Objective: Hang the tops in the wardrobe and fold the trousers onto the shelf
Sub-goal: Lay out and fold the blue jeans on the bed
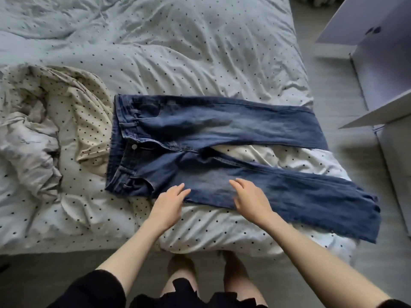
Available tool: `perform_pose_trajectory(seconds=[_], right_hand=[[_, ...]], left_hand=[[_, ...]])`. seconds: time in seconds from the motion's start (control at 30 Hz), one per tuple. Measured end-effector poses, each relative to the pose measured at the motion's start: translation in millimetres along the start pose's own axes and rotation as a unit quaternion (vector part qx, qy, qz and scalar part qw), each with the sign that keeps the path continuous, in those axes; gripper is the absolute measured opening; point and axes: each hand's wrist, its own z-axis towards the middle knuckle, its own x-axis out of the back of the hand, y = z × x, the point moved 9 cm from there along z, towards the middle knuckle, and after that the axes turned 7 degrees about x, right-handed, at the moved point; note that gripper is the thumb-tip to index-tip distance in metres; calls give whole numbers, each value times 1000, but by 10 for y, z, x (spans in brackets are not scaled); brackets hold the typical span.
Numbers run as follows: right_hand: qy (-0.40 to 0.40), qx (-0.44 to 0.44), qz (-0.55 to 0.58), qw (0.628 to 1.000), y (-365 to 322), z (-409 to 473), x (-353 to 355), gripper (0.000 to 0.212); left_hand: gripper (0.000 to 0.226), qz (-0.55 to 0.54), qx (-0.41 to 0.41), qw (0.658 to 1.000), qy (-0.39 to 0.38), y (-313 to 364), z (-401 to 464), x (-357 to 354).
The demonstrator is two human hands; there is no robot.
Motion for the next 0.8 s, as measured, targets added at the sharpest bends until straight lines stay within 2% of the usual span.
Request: perform_pose_trajectory(seconds=[0.1, 0.23, 0.4, 0.5, 0.67, 0.8], right_hand=[[-4, -43, -67, 997, 718, -399, -206, 57], [-56, -123, -101, 986, 1701, -930, -492, 71], [-110, -182, -116, 970, 2482, -1253, -766, 82], [-110, -167, -135, 970, 2588, -1213, -853, 85], [-85, -170, -149, 970, 2622, -1145, -899, 89], [-78, -156, -126, 977, 2637, -1149, -836, 72]], left_hand=[[70, 36, -19, 999, -9, 609, 21, -398], [79, 70, -40, 997, -6, 1403, 183, -765], [94, 114, -17, 992, 43, 1726, 366, -837], [85, 128, -17, 988, 79, 1643, 330, -730], [74, 119, 77, 988, 63, 1251, 337, -595], [71, 99, 93, 990, 42, 1244, 325, -593]])
